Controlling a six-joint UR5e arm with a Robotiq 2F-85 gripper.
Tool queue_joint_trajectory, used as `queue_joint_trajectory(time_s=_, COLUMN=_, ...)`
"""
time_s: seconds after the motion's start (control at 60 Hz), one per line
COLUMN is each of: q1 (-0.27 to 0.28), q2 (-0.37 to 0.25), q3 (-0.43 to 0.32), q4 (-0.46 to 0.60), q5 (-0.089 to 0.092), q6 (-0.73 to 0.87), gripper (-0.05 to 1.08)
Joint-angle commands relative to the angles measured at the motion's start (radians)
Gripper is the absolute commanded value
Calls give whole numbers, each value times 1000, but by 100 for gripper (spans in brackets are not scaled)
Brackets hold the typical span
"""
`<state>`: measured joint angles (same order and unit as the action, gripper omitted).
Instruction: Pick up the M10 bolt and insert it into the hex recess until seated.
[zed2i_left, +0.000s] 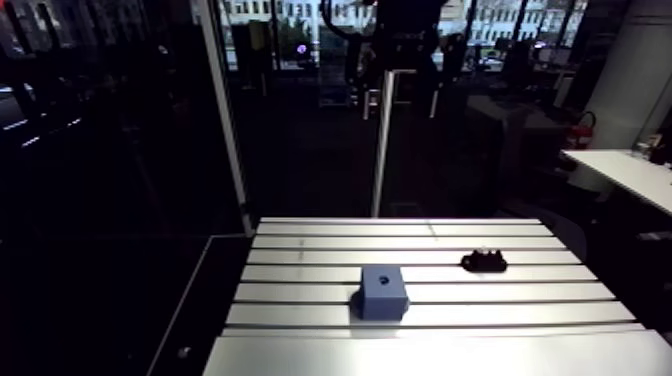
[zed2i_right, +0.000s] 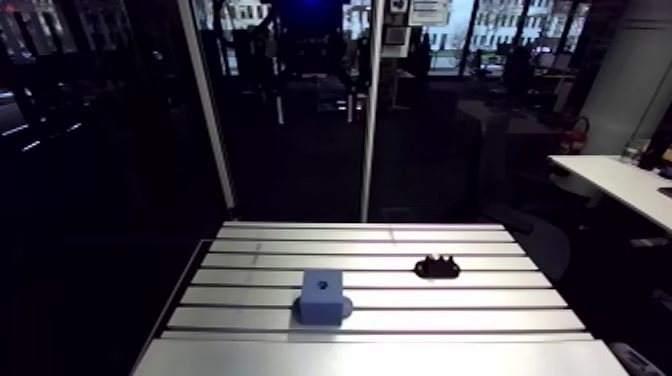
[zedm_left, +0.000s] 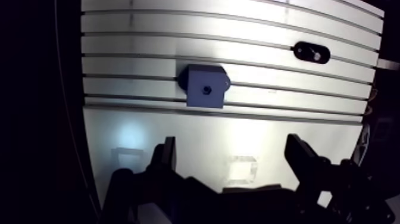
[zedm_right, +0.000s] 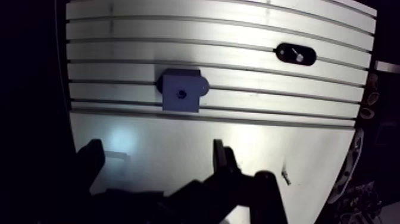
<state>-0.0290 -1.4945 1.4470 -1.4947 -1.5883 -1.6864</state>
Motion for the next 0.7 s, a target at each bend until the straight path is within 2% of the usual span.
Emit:
queue_joint_trajectory(time_s=0.017, q1=0, q2=4, q3=-4, q4=0, q5=-2, q6=0, gripper=1)
queue_joint_trajectory(time_s=0.433, q1=-1, q2=4, q3=-4, q4=0, q5=-2, q6=-2, gripper=1)
queue_joint_trajectory(time_s=0.7, q1=-12, q2=13, q3=-6, q4=-8, q5=-10, q6=-8, gripper=1)
